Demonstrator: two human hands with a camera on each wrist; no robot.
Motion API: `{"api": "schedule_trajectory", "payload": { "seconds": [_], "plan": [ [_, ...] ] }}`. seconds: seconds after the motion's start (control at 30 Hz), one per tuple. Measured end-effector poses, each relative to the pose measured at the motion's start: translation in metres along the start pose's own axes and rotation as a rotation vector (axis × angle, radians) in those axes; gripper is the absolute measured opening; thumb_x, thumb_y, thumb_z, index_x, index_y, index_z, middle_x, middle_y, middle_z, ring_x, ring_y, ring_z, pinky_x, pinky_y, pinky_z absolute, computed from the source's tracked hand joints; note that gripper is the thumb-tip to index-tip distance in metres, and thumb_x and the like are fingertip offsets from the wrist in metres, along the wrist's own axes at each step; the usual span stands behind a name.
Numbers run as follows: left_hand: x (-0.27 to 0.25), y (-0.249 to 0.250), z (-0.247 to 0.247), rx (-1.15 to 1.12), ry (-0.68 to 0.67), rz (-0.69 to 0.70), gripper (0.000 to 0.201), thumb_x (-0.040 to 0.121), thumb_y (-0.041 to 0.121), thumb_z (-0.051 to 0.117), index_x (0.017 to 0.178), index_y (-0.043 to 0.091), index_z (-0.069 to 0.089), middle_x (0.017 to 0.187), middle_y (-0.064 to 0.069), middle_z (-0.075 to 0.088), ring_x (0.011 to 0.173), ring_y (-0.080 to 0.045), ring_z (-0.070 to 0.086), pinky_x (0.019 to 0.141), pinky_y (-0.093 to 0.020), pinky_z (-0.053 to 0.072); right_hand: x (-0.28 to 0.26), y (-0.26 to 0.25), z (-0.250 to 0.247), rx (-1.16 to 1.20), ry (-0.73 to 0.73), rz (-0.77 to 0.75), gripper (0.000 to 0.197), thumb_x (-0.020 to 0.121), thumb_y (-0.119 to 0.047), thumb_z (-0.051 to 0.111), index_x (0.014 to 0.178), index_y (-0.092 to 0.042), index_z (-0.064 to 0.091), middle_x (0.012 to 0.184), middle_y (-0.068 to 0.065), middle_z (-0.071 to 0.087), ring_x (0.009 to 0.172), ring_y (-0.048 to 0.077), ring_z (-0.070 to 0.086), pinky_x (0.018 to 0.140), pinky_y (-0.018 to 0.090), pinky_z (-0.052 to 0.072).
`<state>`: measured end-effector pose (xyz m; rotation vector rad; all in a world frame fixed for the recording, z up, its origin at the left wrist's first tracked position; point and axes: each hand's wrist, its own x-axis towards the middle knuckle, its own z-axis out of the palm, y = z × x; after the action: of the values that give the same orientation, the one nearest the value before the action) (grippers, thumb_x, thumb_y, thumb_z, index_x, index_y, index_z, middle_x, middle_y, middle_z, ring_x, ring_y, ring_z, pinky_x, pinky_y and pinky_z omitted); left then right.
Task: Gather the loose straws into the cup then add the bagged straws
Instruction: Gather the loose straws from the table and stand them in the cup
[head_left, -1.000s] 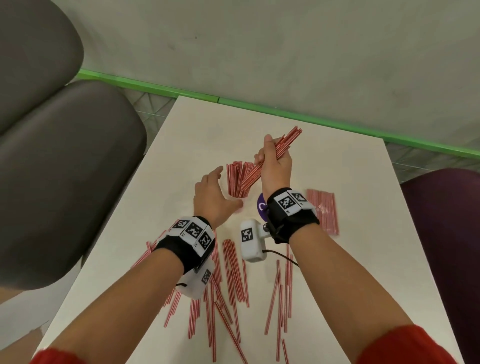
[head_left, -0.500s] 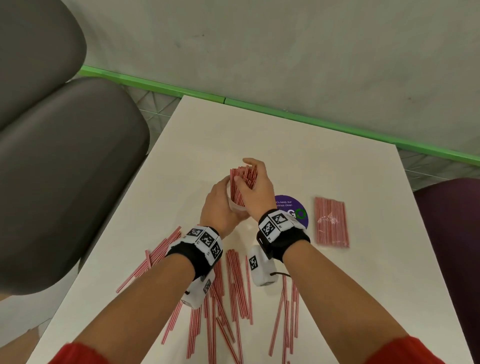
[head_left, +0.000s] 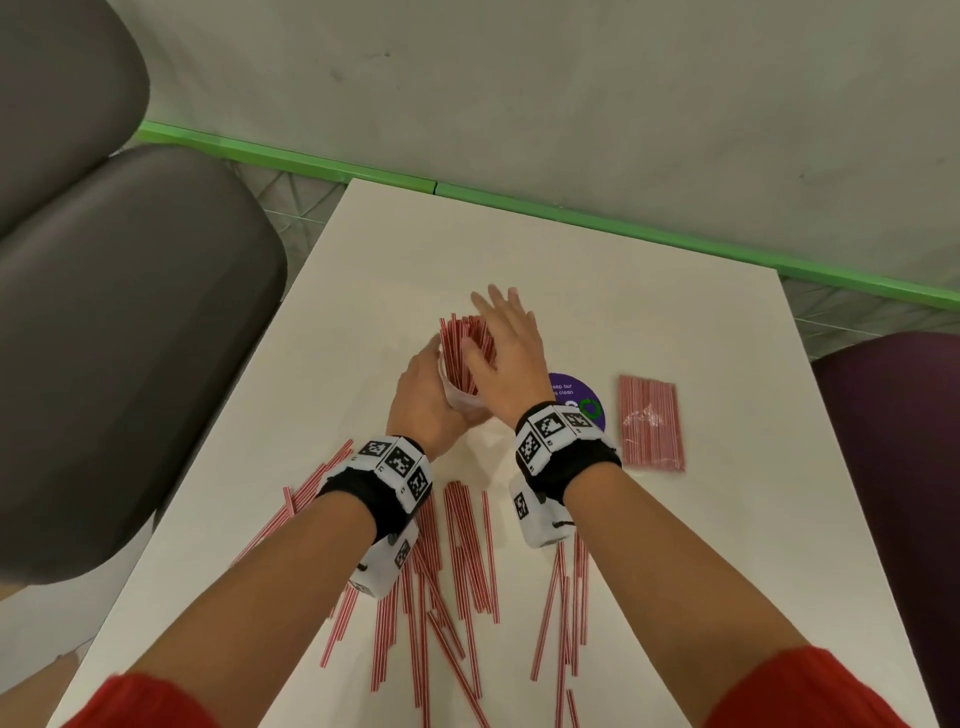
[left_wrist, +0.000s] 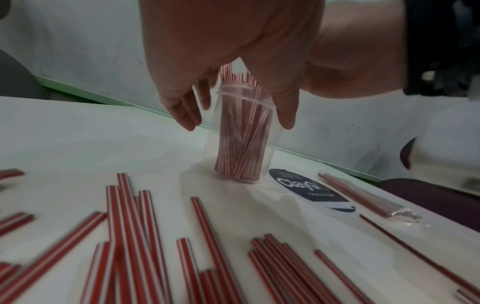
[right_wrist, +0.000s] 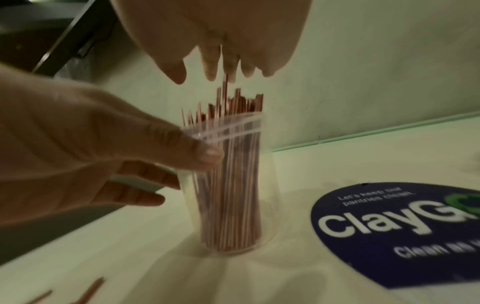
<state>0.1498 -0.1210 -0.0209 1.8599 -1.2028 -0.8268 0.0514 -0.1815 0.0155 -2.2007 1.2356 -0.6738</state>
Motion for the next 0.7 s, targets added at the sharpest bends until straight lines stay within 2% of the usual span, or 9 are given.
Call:
{"api": "schedule_trajectory", "payload": {
  "seconds": [0.07, 0.17, 0.23, 0.3, 0.4, 0.47, 0.57, 0.63, 0.7],
  "plan": [
    [-0.008, 0.0, -0.001, 0.0, 0.049, -0.043, 0.113, 0.059, 0.038, 0.083, 0.146, 0.019, 0.015, 0.149, -0.006, 0.032, 0.137, -0.021, 0.033, 0.111, -0.044, 0.034, -0.015, 0.002, -0.009, 0.11, 0.111, 0.061, 0.049, 0.094, -0.022, 0.048, 0.141, -0.016, 0.037, 0.156, 0.004, 0.025, 0.148, 0.019, 0.01, 0.118, 0.031, 0.001],
    [-0.03, -0.001, -0.003, -0.002, 0.114, -0.018, 0.11, 0.062, 0.032, 0.083, 0.146, 0.016, 0.013, 0.147, -0.008, 0.032, 0.136, -0.021, 0.032, 0.111, -0.042, 0.035, -0.054, 0.014, -0.025, 0.188, 0.208, 0.165, 0.045, 0.09, -0.019, 0.054, 0.134, -0.014, 0.045, 0.147, 0.006, 0.038, 0.139, 0.019, 0.029, 0.115, 0.031, 0.022],
    [-0.048, 0.0, 0.001, -0.009, 0.108, -0.005, 0.108, 0.062, 0.031, 0.083, 0.145, 0.017, 0.015, 0.144, -0.008, 0.033, 0.132, -0.021, 0.035, 0.109, -0.041, 0.036, -0.087, 0.03, -0.031, 0.178, 0.214, 0.242, 0.041, 0.087, -0.016, 0.058, 0.127, -0.011, 0.049, 0.135, 0.008, 0.046, 0.127, 0.021, 0.042, 0.107, 0.031, 0.035],
    [-0.07, 0.001, 0.008, 0.001, 0.067, 0.017, 0.101, 0.063, 0.032, 0.083, 0.142, 0.018, 0.021, 0.14, -0.006, 0.036, 0.127, -0.021, 0.039, 0.106, -0.039, 0.039, -0.122, 0.045, -0.035, 0.158, 0.138, 0.333, 0.039, 0.086, -0.016, 0.06, 0.123, -0.009, 0.051, 0.128, 0.01, 0.048, 0.116, 0.023, 0.049, 0.098, 0.033, 0.042],
    [-0.112, 0.009, 0.025, 0.201, -0.193, 0.154, 0.077, 0.067, 0.039, 0.078, 0.132, 0.023, 0.039, 0.129, 0.0, 0.044, 0.119, -0.018, 0.042, 0.1, -0.031, 0.039, -0.172, 0.064, -0.043, 0.1, 0.006, 0.503, 0.036, 0.087, -0.018, 0.06, 0.122, -0.011, 0.053, 0.126, 0.009, 0.047, 0.107, 0.022, 0.054, 0.084, 0.023, 0.04],
    [-0.142, 0.015, 0.039, 0.358, -0.468, 0.349, 0.061, 0.071, 0.045, 0.073, 0.124, 0.03, 0.048, 0.124, 0.004, 0.047, 0.115, -0.017, 0.042, 0.096, -0.027, 0.036, -0.199, 0.076, -0.05, 0.088, 0.003, 0.584, 0.035, 0.087, -0.017, 0.059, 0.121, -0.012, 0.054, 0.126, 0.009, 0.047, 0.104, 0.021, 0.055, 0.082, 0.019, 0.037],
    [-0.179, 0.019, 0.064, 0.553, -0.826, 0.677, 0.047, 0.076, 0.05, 0.064, 0.119, 0.032, 0.055, 0.121, 0.004, 0.052, 0.107, -0.017, 0.042, 0.089, -0.03, 0.037, -0.228, 0.089, -0.061, 0.081, 0.055, 0.668, 0.032, 0.088, -0.016, 0.057, 0.12, -0.012, 0.055, 0.127, 0.011, 0.047, 0.094, 0.017, 0.052, 0.081, 0.018, 0.036],
    [-0.194, 0.018, 0.08, 0.664, -0.986, 0.806, 0.041, 0.079, 0.045, 0.063, 0.116, 0.029, 0.06, 0.116, 0.001, 0.055, 0.104, -0.02, 0.043, 0.085, -0.031, 0.035, -0.239, 0.095, -0.068, 0.085, 0.079, 0.703, 0.031, 0.089, -0.016, 0.056, 0.119, -0.011, 0.056, 0.127, 0.011, 0.048, 0.09, 0.013, 0.049, 0.081, 0.019, 0.036],
    [-0.204, 0.018, 0.092, 0.761, -1.061, 0.913, 0.035, 0.079, 0.038, 0.064, 0.111, 0.025, 0.063, 0.11, -0.003, 0.058, 0.102, -0.024, 0.043, 0.086, -0.034, 0.037, -0.247, 0.098, -0.072, 0.086, 0.074, 0.718, 0.031, 0.089, -0.016, 0.056, 0.119, -0.011, 0.056, 0.127, 0.011, 0.048, 0.089, 0.013, 0.049, 0.081, 0.019, 0.037]
  ]
}}
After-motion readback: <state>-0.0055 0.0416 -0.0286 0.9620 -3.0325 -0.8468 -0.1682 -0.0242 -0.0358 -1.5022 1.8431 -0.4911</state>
